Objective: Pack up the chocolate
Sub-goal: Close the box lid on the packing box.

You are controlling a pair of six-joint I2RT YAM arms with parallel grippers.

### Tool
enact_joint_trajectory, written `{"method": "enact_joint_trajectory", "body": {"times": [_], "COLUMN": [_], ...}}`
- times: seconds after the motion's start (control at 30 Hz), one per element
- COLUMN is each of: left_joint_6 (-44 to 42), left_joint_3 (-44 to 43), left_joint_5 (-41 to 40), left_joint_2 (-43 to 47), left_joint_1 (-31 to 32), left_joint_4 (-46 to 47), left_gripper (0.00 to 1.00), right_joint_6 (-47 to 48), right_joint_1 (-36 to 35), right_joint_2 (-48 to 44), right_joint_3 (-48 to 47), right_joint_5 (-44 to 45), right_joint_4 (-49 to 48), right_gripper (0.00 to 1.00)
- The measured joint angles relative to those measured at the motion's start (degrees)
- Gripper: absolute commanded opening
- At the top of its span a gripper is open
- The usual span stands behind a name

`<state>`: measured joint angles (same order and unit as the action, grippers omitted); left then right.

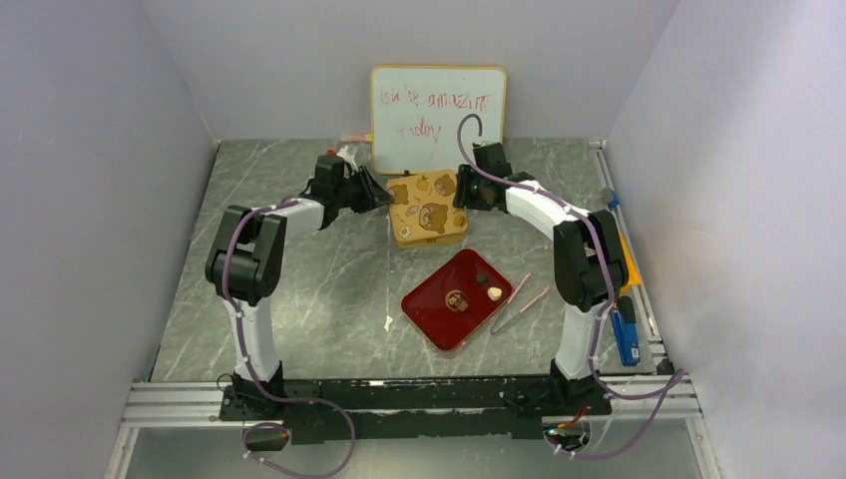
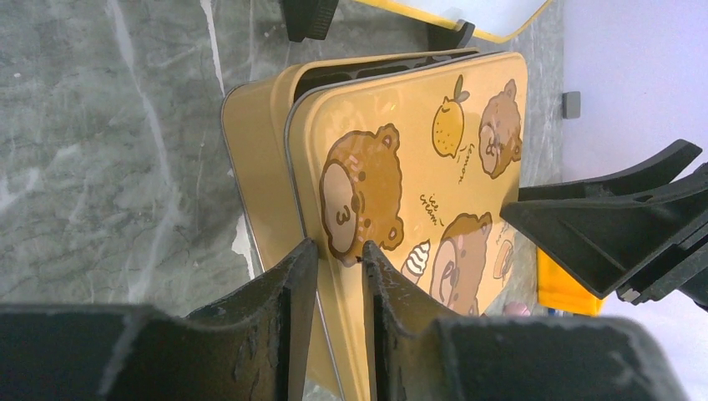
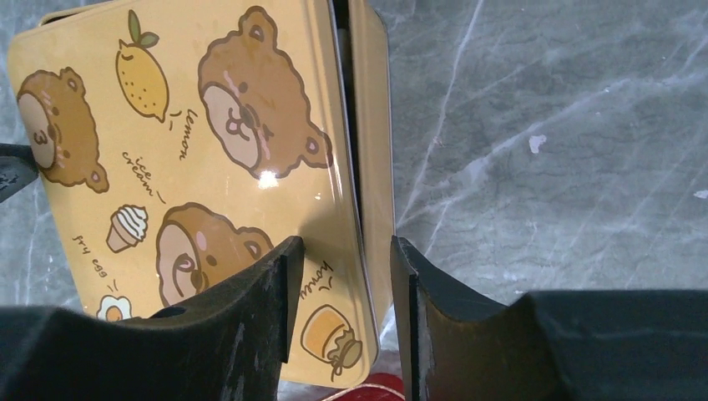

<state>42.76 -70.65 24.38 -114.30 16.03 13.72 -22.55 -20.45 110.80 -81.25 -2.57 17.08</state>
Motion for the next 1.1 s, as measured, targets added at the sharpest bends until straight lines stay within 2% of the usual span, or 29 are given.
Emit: {"method": "enact_joint_trajectory", "body": {"times": [0.43,0.57,1.1], "left_joint_6": [0.5,0.6,0.9], "left_joint_3": [-0.5,-0.7,-2.9], "left_joint_5": [0.0,0.0,-0.2], "left_joint_2": [-0.8,-1.6,-3.0], "left_joint_1": [-0.1,-0.1,-0.1], "left_joint_4": [0.9,0.9,0.2], "left_gripper": [0.33,0.33,0.33], "right_joint_6": [0.0,-0.1,-0.6], "right_joint_1": [0.2,0.5,2.2], "right_joint_2": [1.3,2.5,8.5], "right_joint_3": [0.0,-0.2,-7.1], "right_joint_5": [-2.5,-2.9,-7.2], "right_joint_4": [-2.4,-3.3,-4.3], "right_gripper": [0.47,0.51,0.55]}}
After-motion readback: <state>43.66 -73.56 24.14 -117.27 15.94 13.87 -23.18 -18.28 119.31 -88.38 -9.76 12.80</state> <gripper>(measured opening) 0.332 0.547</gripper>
